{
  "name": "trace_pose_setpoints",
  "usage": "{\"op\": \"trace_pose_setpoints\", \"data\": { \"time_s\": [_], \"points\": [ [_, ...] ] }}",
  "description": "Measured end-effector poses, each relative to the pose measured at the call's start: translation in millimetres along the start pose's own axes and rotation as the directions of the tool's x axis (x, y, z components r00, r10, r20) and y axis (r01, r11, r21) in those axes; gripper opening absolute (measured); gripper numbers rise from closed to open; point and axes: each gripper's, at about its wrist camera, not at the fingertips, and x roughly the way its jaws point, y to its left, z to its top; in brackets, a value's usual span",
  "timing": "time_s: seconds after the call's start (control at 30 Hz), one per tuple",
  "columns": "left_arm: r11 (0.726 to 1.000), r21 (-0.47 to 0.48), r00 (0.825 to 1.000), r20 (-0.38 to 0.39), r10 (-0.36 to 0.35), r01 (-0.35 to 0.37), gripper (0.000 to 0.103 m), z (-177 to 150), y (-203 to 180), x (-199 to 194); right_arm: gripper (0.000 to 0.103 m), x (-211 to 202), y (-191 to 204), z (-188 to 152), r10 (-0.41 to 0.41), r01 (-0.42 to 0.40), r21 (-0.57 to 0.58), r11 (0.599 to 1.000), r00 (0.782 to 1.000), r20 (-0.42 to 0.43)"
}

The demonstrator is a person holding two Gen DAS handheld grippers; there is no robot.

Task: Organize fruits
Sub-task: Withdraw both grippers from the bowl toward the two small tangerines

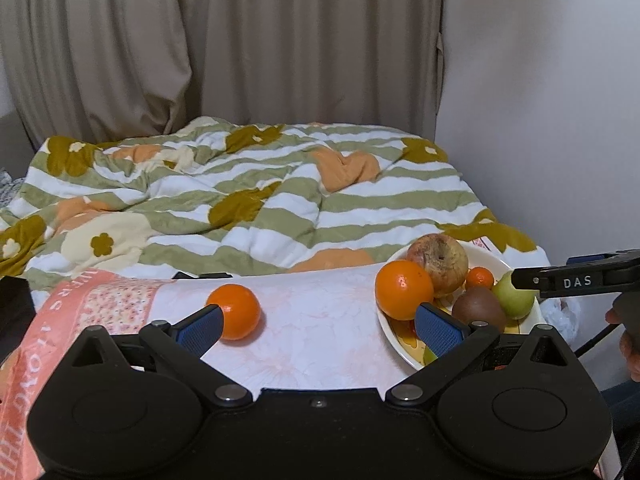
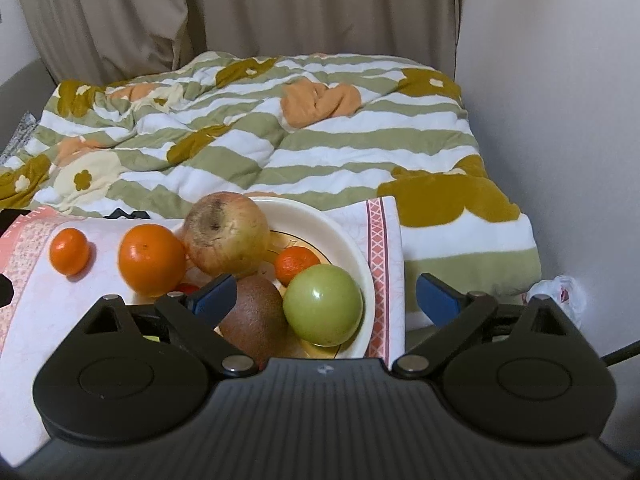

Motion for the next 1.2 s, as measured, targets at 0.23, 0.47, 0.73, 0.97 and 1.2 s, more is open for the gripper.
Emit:
{"op": "trace_pose_setpoints", "data": {
  "time_s": [0.23,0.47,0.73,0.97,1.2],
  "points": [
    [1.000,-0.018,0.999,0.043,0.026,-0.026,0.103,-6.4,9.4,-33.1,0.103,-33.8,8.1,-1.5,0.018,-0.017,-0.017,1.000,0.999,0.048],
    [0.998,-0.026,0.995,0.080,0.064,-0.062,0.103,-11.2,32.6,-69.7,0.103,-73.8,20.9,-3.9,0.029,-0.029,-0.007,1.000,0.994,0.103],
    [0.997,-0.034,0.990,0.118,0.076,-0.072,0.103,-18.5,74.1,-106.1,0.103,-121.8,57.8,-12.7,0.015,-0.014,-0.007,1.000,0.989,0.147],
    [1.000,-0.015,0.991,0.131,0.000,0.001,0.103,-17.5,122.2,-120.4,0.103,-161.0,109.5,-31.3,-0.040,0.035,0.036,0.999,0.985,0.167],
    [0.994,0.052,0.988,0.115,-0.100,0.095,0.103,-6.3,167.7,-109.7,0.103,-177.4,168.8,-56.0,-0.106,0.091,0.103,0.991,0.982,0.156]
  ]
}}
